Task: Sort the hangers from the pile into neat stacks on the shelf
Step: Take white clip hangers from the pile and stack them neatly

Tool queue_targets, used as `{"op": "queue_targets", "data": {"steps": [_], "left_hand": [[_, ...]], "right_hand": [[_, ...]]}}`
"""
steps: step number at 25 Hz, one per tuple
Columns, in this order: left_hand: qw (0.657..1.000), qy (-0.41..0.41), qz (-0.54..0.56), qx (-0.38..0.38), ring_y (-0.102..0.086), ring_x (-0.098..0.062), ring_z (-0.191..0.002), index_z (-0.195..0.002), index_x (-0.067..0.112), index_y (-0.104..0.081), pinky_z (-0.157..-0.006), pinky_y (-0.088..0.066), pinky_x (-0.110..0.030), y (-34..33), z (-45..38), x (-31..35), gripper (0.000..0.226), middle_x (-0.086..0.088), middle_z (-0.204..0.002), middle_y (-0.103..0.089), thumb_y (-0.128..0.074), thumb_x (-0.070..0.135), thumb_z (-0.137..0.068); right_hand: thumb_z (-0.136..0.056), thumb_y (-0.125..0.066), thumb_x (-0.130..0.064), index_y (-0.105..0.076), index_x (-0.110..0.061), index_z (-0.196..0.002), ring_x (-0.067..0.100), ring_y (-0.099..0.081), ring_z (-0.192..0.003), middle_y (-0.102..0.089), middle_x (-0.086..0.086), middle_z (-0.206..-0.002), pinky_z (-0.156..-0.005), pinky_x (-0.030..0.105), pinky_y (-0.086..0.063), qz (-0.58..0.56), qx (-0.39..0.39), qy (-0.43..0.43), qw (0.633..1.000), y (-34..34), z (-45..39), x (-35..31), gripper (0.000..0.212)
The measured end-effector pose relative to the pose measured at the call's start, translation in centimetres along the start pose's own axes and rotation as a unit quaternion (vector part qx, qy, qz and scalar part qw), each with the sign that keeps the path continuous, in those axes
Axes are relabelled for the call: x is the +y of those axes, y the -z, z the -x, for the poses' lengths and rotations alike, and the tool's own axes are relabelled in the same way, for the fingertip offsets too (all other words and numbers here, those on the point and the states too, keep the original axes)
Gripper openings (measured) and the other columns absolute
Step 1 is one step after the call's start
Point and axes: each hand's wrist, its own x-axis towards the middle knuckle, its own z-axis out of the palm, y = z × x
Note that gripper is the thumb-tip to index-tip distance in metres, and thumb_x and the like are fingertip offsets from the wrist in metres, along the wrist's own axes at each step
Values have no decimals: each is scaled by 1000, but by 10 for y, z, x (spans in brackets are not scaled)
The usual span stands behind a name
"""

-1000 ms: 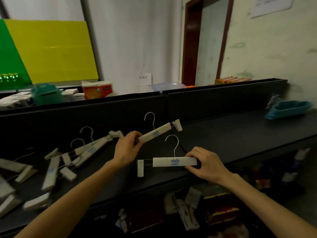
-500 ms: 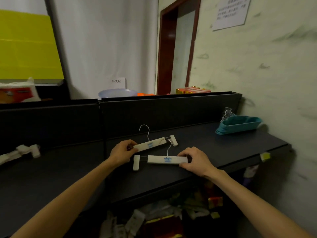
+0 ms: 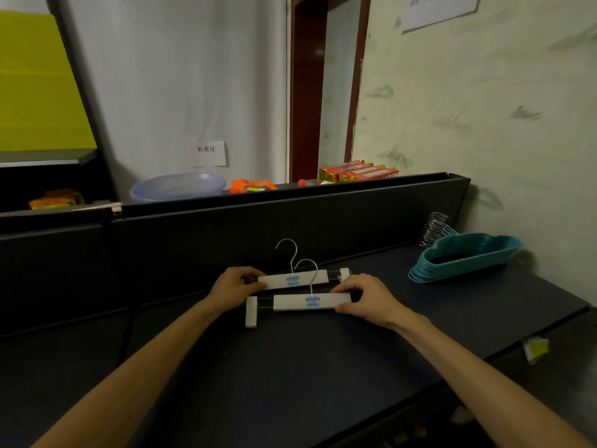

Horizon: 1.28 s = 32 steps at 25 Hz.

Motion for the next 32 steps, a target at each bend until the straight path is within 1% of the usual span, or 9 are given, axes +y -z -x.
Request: {"op": "queue_targets", "data": {"steps": [3, 7, 10, 13, 18, 22, 25, 28, 32], "left_hand": [[996, 46, 66, 48, -60, -8, -108, -113, 22, -72, -99, -49, -32, -10, -13, 9, 25, 11, -110, -63, -76, 20, -88], [985, 85, 114, 101, -59, -1, -97, -107, 21, -73, -88, -49, -23, -15, -10, 19, 28, 13, -104, -63, -82, 18, -81], [973, 79, 144, 164, -60, -3, -104, -111, 27, -70, -93, -51, -28, -27, 2, 19, 32, 14, -111, -64, -82, 22, -82], [955, 67, 143, 251, -60, -1, -108, -120, 26, -66, -89, -50, -22, -36, 16, 19, 35, 14, -118, -64, -77, 25, -87], [919, 66, 104, 376, -57, -1, -110, -129, 24, -59, -88, -48, -19, -45, 45, 30, 39, 10, -128, -53, -71, 21, -92], [924, 107, 100, 354, -58, -3, -105, -133, 19, -57, -81, -46, -16, -54, 68, 33, 40, 2, -130, -56, -67, 17, -95], [929, 128, 124, 324, -58, -1, -103, -134, 19, -59, -82, -47, -18, -53, 77, 32, 38, 1, -127, -61, -65, 15, -96], [935, 121, 113, 313, -59, -5, -104, -127, 20, -63, -92, -52, -28, -54, 83, 33, 32, 1, -122, -64, -65, 14, -96], [943, 112, 77, 304, -59, -7, -105, -122, 22, -67, -92, -50, -29, -57, 85, 35, 26, 1, -121, -65, -65, 19, -96]], "right_hand": [[-80, -79, -40, -69, -43, -114, -2, -53, -107, -63, -23, -112, -93, 27, -48, -7, -15, 27, 1000, 6, -15, 12, 36], [-81, -74, -45, -67, -41, -112, -3, -54, -103, -63, -24, -108, -97, 28, -44, 56, 24, 113, 992, -2, -31, 21, 33], [-79, -70, -51, -66, -37, -108, -1, -55, -104, -64, -20, -108, -98, 32, -43, 82, 45, 179, 980, -5, -50, 31, 32], [-81, -62, -61, -68, -36, -112, 1, -52, -112, -63, -20, -115, -98, 29, -37, 108, 61, 221, 967, -8, -63, 38, 40], [-81, -70, -55, -68, -33, -116, 3, -47, -118, -62, -17, -119, -100, 29, -36, 51, 64, 233, 969, -8, -60, 42, 41], [-83, -77, -33, -65, -26, -124, 2, -41, -128, -57, -10, -131, -109, 27, -35, -56, 66, 204, 975, 3, -57, 43, 43], [-87, -74, -22, -64, -24, -125, 8, -45, -130, -55, -7, -135, -107, 29, -40, -60, 116, 135, 982, 13, -44, 53, 39], [-90, -70, -29, -61, -20, -130, 13, -52, -123, -57, -4, -131, -97, 27, -45, -59, 143, 62, 986, 17, -28, 70, 42], [-96, -62, -39, -60, -19, -135, 16, -57, -120, -62, 1, -131, -96, 32, -49, -88, 123, 6, 988, 17, -24, 79, 43]]}}
